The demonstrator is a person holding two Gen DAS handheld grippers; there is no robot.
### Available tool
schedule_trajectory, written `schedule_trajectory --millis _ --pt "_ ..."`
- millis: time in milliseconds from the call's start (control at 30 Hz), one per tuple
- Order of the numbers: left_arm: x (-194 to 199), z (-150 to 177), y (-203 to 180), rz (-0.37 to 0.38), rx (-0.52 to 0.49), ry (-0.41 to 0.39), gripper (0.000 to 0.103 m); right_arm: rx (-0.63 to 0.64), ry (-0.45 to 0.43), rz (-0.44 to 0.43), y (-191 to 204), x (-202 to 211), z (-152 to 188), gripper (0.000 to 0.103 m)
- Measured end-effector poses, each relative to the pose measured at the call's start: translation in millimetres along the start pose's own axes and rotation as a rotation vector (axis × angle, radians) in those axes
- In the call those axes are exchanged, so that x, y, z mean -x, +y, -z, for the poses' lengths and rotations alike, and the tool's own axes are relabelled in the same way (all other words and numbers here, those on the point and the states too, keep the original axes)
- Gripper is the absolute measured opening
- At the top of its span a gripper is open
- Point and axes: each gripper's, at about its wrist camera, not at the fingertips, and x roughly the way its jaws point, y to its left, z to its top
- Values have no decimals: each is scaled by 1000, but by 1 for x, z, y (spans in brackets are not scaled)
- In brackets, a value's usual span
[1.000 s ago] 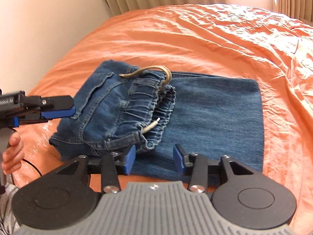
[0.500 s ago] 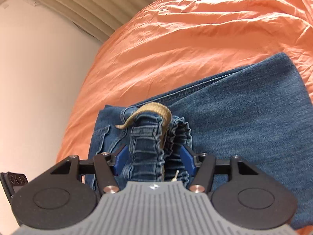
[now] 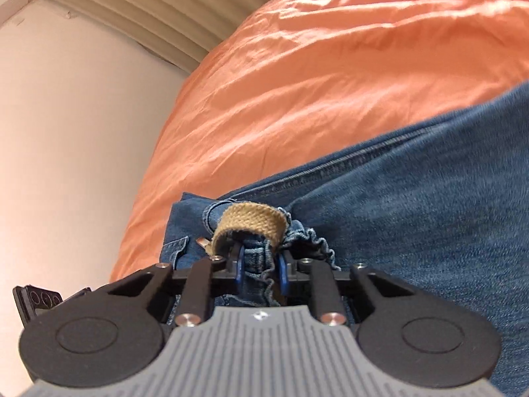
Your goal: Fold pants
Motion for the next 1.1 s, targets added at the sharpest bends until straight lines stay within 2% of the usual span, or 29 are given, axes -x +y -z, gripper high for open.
schedule_trajectory --millis 67,233,367,467,600,733,800,1000,1100 --pt "5 -1 -2 -22 2 -32 54 45 -5 19 27 12 -12 14" --pt "16 -9 -8 -11 49 -90 54 164 -12 49 86 52 -46 14" --pt "19 -15 -20 6 53 -120 51 204 -55 106 101 92 -66 14" --pt "12 -14 -31 26 29 -110 50 166 -76 160 79 115 -74 14" --pt "-5 -7 -50 18 -47 -86 43 55 -85 249 19 134 -73 14" --pt "-28 1 -64 7 -100 -57 42 -43 -64 342 -52 133 -57 14" --pt "-40 3 -67 6 -116 -45 41 -84 -66 341 -77 129 -50 14" --pt "-82 1 -71 -47 -171 15 38 -103 -41 387 -111 96 -46 16" --pt "-104 -2 -68 -113 -192 46 37 -116 -42 383 -121 92 -44 18"
